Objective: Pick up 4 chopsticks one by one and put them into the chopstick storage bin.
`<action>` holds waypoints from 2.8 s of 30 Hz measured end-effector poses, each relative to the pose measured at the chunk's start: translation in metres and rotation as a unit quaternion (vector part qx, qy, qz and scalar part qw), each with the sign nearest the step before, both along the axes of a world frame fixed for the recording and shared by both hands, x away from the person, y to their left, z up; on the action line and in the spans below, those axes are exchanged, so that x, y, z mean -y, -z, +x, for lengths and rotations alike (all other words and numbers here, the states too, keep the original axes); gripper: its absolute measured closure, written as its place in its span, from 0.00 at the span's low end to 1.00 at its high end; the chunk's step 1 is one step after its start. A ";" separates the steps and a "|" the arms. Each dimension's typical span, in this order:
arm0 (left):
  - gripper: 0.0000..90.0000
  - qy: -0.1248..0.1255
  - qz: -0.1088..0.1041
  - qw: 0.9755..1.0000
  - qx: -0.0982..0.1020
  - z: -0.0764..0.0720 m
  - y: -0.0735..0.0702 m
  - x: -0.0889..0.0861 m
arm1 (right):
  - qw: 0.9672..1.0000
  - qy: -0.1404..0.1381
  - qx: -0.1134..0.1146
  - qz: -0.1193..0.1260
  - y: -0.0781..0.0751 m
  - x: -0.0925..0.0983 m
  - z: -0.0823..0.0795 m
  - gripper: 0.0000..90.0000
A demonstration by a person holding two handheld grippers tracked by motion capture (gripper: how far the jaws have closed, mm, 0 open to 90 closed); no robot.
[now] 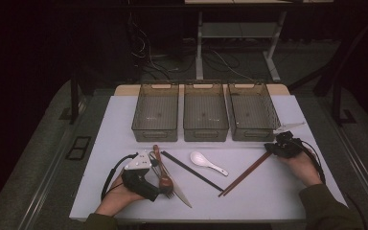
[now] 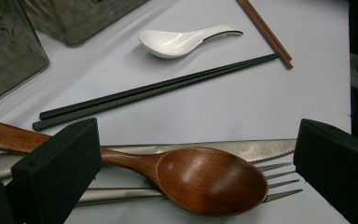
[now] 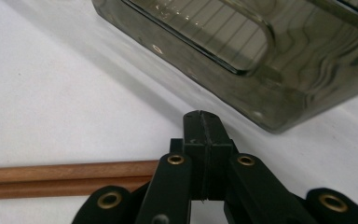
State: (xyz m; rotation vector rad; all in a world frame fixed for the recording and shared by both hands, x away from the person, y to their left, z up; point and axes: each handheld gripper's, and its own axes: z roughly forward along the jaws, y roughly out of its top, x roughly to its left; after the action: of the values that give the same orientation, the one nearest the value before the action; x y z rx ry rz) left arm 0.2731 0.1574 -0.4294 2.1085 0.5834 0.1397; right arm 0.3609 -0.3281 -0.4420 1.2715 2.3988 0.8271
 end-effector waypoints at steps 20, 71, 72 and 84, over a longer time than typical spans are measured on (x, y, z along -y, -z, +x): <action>0.00 0.003 0.005 1.000 -0.001 -0.001 0.000 0.001 | 1.000 0.004 -0.007 -0.016 -0.002 0.013 -0.011 0.99; 0.00 0.014 0.005 1.000 0.000 -0.001 0.000 0.002 | 0.942 -0.334 -0.025 -0.029 -0.035 -0.059 -0.053 0.46; 0.00 0.015 0.004 1.000 0.000 -0.001 0.000 0.002 | 0.939 -0.341 -0.028 -0.030 -0.035 -0.063 -0.054 0.46; 0.00 0.014 0.005 1.000 -0.002 -0.002 0.000 0.002 | 0.905 -0.417 -0.038 -0.070 -0.021 -0.100 -0.067 0.63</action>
State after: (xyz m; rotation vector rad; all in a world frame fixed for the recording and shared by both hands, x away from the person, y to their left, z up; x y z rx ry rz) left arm 0.2715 0.1557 -0.4291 2.1255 0.5551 0.1231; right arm 0.2939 -0.2283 -0.4205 0.1646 3.0079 0.7728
